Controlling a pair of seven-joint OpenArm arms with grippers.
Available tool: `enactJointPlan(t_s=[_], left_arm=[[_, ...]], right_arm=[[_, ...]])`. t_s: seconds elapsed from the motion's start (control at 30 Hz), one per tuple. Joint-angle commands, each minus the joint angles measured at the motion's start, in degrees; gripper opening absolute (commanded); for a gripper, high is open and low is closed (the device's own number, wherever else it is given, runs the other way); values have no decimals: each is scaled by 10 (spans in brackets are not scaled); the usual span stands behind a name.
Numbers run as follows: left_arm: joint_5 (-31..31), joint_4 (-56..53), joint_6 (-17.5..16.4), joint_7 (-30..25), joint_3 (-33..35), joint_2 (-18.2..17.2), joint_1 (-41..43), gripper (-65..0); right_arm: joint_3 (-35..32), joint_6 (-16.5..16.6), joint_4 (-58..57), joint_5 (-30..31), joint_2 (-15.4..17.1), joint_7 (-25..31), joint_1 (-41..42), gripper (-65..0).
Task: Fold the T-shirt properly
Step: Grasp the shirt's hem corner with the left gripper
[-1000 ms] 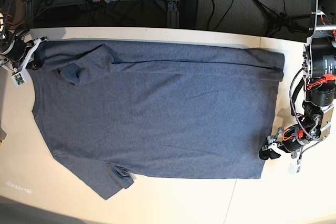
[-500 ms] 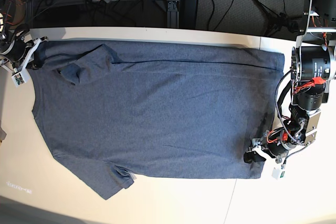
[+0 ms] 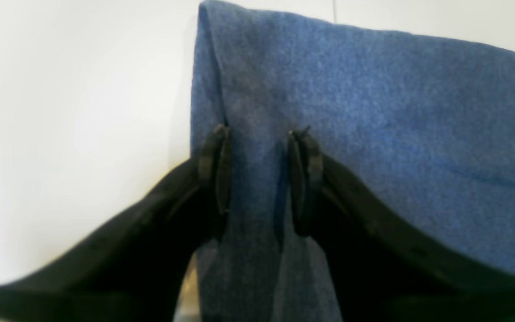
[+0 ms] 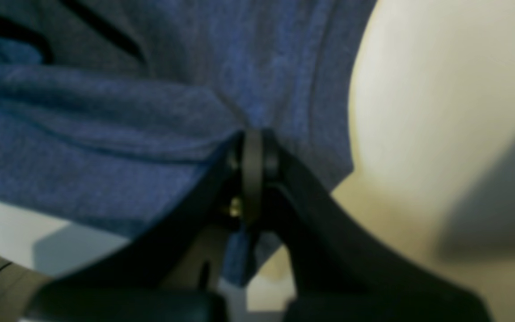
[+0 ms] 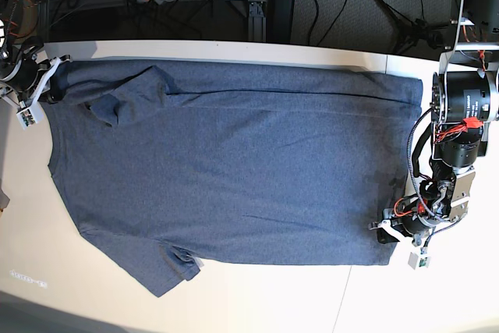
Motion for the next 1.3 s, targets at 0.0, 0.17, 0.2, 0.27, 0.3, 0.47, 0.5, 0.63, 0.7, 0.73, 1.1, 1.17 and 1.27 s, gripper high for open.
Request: enactJointPlan(t_s=[0.0, 0.17, 0.2, 0.27, 0.3, 0.47, 0.5, 0.63, 0.7, 0.73, 1.1, 1.17, 1.27], left_arm=[[2, 7, 16, -6, -2, -7, -19, -428], [1, 7, 28, -9, -2, -17, -24, -412], [1, 7, 28, -9, -2, -21, -25, -395], [-8, 7, 23, 1, -2, -31, -27, -353], [-18, 7, 7, 7, -2, -36, -28, -339], [-86, 7, -54, 52, -2, -56, -28, -290], [-96, 7, -66, 60, -2, -57, -28, -290], [-140, 7, -97, 98, -2, -57, -24, -290], [-146, 7, -97, 103, -2, -56, -16, -290], [-148, 7, -96, 101, -2, -56, -9, -290], [-149, 7, -94, 85, -3, -54, 45, -290], [-149, 7, -94, 78, -3, -51, 43, -290], [-149, 7, -95, 72, -3, -42, 33, -290]], right_arm=[[6, 10, 3, 3, 12, -4, 0, -650], [6, 10, 3, 3, 12, -4, 0, -650], [6, 10, 3, 3, 12, -4, 0, -650], [6, 10, 3, 3, 12, -4, 0, -650], [6, 10, 3, 3, 12, -4, 0, -650], [6, 10, 3, 3, 12, -4, 1, -650], [6, 10, 3, 3, 12, -4, 1, -650], [6, 10, 3, 3, 11, -4, 1, -650], [6, 10, 3, 4, 11, -4, 1, -650], [6, 10, 3, 4, 11, -4, 2, -650], [6, 10, 3, 4, 11, -3, 1, -650], [6, 10, 3, 4, 11, -2, 1, -650], [6, 10, 3, 4, 11, -2, 1, -650]])
